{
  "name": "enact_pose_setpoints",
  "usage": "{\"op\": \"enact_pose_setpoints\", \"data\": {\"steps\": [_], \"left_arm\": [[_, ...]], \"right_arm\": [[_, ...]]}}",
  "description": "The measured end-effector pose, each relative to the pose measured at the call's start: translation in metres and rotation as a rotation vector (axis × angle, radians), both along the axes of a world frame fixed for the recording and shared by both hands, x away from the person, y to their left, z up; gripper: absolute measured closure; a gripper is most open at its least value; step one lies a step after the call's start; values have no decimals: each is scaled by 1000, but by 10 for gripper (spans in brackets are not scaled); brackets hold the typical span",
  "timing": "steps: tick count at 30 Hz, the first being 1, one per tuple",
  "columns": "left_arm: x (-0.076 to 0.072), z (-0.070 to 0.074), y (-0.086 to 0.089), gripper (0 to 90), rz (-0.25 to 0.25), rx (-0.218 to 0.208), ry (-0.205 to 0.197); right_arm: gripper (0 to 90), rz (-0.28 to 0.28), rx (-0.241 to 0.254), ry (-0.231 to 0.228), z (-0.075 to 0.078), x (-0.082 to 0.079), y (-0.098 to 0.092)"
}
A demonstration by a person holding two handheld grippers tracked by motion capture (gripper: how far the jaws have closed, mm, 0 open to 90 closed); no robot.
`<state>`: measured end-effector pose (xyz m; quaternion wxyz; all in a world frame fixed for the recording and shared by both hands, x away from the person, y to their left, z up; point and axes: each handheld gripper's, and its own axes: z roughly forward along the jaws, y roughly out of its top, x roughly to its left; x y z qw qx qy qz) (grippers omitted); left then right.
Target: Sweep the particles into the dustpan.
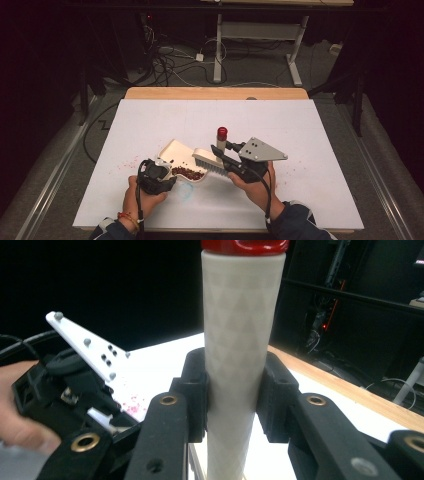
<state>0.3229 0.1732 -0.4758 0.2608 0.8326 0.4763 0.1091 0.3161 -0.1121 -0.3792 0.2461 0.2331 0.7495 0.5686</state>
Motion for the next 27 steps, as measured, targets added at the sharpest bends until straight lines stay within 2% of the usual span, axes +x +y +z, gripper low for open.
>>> {"op": "enact_pose_setpoints", "data": {"steps": [6,11,15,16,17,19,22,23,27], "left_arm": [[1,-1,11,636,47,-11,2],[3,-1,18,637,70,-15,5],[5,-1,23,637,89,-21,4],[5,-1,23,637,89,-21,4],[5,-2,24,636,91,-23,5],[6,-2,27,636,99,-19,-1],[8,-3,32,636,125,-26,-6],[9,-3,33,636,133,-25,-9],[13,-3,35,636,152,-22,-13]], "right_arm": [[696,19,-4,10,7,2,-24],[696,28,-38,4,17,-2,-48],[696,42,-55,19,24,-4,-72],[696,42,-55,19,24,-4,-72],[696,64,-77,25,27,-5,-84],[696,79,-92,27,28,-5,-96],[696,79,-83,57,28,-4,-115],[696,79,-83,57,28,-4,-115],[696,73,-108,102,26,-6,-142]]}}
